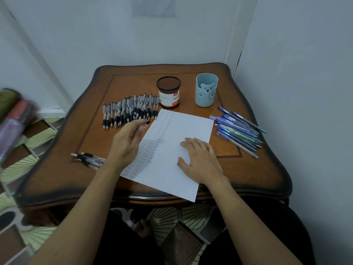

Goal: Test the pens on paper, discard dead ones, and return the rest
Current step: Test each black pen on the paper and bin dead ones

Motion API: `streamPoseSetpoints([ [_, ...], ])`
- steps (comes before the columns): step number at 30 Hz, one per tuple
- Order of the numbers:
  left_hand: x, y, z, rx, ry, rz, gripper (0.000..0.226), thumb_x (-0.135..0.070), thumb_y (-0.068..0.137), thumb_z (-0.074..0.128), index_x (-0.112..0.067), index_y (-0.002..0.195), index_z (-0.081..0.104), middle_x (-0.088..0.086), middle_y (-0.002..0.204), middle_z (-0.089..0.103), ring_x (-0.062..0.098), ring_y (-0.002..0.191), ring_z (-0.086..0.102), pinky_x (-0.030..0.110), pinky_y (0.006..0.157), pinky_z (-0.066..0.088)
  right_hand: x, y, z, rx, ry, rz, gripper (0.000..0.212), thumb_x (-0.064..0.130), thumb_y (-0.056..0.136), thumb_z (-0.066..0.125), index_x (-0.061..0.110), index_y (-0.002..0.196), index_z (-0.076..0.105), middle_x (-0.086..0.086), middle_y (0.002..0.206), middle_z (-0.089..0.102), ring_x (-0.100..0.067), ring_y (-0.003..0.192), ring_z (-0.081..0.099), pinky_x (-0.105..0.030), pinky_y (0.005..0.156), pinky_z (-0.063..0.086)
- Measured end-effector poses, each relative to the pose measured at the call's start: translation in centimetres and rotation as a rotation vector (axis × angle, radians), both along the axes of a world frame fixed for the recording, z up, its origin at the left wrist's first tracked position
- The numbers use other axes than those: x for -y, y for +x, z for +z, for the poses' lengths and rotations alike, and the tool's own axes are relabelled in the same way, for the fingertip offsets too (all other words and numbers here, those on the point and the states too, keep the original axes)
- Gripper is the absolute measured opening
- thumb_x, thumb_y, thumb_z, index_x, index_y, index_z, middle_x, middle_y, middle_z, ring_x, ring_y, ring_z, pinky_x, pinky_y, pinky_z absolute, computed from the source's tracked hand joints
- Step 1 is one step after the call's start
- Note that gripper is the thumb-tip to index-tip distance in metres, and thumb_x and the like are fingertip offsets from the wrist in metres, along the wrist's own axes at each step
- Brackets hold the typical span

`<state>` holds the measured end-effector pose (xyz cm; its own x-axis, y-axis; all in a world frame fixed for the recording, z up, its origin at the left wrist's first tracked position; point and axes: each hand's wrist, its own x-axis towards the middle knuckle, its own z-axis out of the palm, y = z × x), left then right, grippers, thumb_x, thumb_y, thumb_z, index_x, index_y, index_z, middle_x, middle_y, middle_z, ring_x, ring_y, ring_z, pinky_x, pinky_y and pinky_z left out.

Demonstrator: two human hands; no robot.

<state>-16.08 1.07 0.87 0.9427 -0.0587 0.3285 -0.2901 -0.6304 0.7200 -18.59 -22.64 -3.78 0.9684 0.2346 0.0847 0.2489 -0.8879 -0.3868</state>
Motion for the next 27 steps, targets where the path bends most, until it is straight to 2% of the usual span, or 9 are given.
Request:
streamPoseSetpoints([
  [3, 0.8, -0.3, 0.3, 0.020, -0.059, -0.059, 0.051, -0.058, 0.102, 0.037, -0.019, 0.122, 0.063, -0.006, 0.106, 0.066, 0.008, 0.092, 0.058, 0.026, 0.080, 0.047, 0.0, 0.0, -0.1, 0.003, -0.001, -0.005, 0.054, 0.050, 0.098, 0.040, 0.029, 0.147, 0.038, 0.009, 0.159, 0.030, -0.011, 0.148, 0.019, -0.040, 0.124, 0.008],
  [5, 1.3, -0.4, 0.3, 0.052, -0.118, -0.096, 0.071, -0.076, 0.092, 0.033, -0.016, 0.104, 0.070, -0.017, 0.077, 0.064, 0.003, 0.069, 0.056, 0.015, 0.061, 0.039, 0.0, 0.0, -0.1, 0.003, 0.003, -0.005, 0.053, 0.049, 0.098, 0.041, 0.029, 0.147, 0.038, 0.009, 0.159, 0.030, -0.011, 0.148, 0.019, -0.040, 0.124, 0.008],
  [9, 2.1, -0.3, 0.2, 0.143, -0.138, -0.023, 0.059, -0.062, 0.090, 0.050, -0.011, 0.080, 0.078, -0.024, 0.048, 0.052, 0.002, 0.043, 0.046, 0.018, 0.048, 0.026, 0.0, 0.0, -0.1, 0.001, 0.005, -0.002, 0.053, 0.050, 0.098, 0.041, 0.029, 0.147, 0.039, 0.009, 0.159, 0.030, -0.011, 0.148, 0.019, -0.040, 0.123, 0.009],
  [13, 2.5, -0.6, 0.1, 0.132, -0.177, 0.010, 0.039, -0.047, 0.088, 0.051, -0.021, 0.095, 0.078, -0.024, 0.058, 0.059, -0.001, 0.051, 0.052, 0.018, 0.050, 0.031, 0.0, 0.1, -0.1, -0.001, 0.006, 0.001, 0.053, 0.051, 0.098, 0.040, 0.030, 0.147, 0.038, 0.009, 0.159, 0.031, -0.011, 0.148, 0.019, -0.041, 0.124, 0.009],
  [17, 2.1, 0.0, -0.5, 0.164, -0.095, 0.009, 0.044, -0.032, 0.095, 0.069, -0.031, 0.137, 0.057, -0.007, 0.105, 0.063, -0.005, 0.082, 0.056, 0.012, 0.067, 0.044, 0.0, 0.0, -0.1, 0.003, 0.001, 0.002, 0.055, 0.052, 0.096, 0.038, 0.030, 0.146, 0.039, 0.008, 0.158, 0.031, -0.011, 0.147, 0.020, -0.041, 0.123, 0.011],
  [20, 1.9, 0.0, -1.5, 0.249, -0.114, 0.027, 0.042, -0.008, 0.098, 0.057, -0.026, 0.136, 0.060, 0.000, 0.108, 0.064, 0.006, 0.074, 0.058, 0.032, 0.063, 0.053, 0.0, 0.0, -0.1, 0.007, 0.000, 0.005, 0.055, 0.052, 0.096, 0.037, 0.029, 0.146, 0.039, 0.009, 0.158, 0.031, -0.011, 0.146, 0.020, -0.040, 0.123, 0.009],
  [22, 1.7, -0.1, -2.1, 0.221, -0.199, 0.043, 0.039, -0.010, 0.101, 0.048, -0.023, 0.136, 0.060, 0.000, 0.111, 0.062, 0.015, 0.081, 0.063, 0.039, 0.074, 0.059, 0.0, 0.0, -0.2, 0.008, -0.001, 0.004, 0.055, 0.052, 0.096, 0.037, 0.030, 0.146, 0.039, 0.009, 0.158, 0.031, -0.010, 0.146, 0.020, -0.040, 0.123, 0.009],
  [25, 1.3, -0.6, -2.6, 0.107, -0.296, 0.053, 0.047, -0.038, 0.105, 0.034, -0.020, 0.142, 0.056, 0.005, 0.125, 0.058, 0.011, 0.105, 0.060, 0.020, 0.088, 0.053, 0.0, 0.1, -0.2, 0.006, -0.002, 0.002, 0.053, 0.050, 0.098, 0.040, 0.030, 0.147, 0.038, 0.009, 0.158, 0.031, -0.010, 0.146, 0.020, -0.039, 0.123, 0.008],
  [27, 1.2, -0.9, -2.9, 0.026, -0.345, 0.030, 0.057, -0.049, 0.104, 0.025, -0.018, 0.134, 0.062, 0.006, 0.113, 0.062, 0.017, 0.098, 0.063, 0.029, 0.081, 0.054, 0.0, 0.1, -0.2, 0.009, -0.001, 0.001, 0.053, 0.050, 0.098, 0.041, 0.030, 0.147, 0.039, 0.009, 0.158, 0.031, -0.011, 0.146, 0.020, -0.039, 0.123, 0.008],
])
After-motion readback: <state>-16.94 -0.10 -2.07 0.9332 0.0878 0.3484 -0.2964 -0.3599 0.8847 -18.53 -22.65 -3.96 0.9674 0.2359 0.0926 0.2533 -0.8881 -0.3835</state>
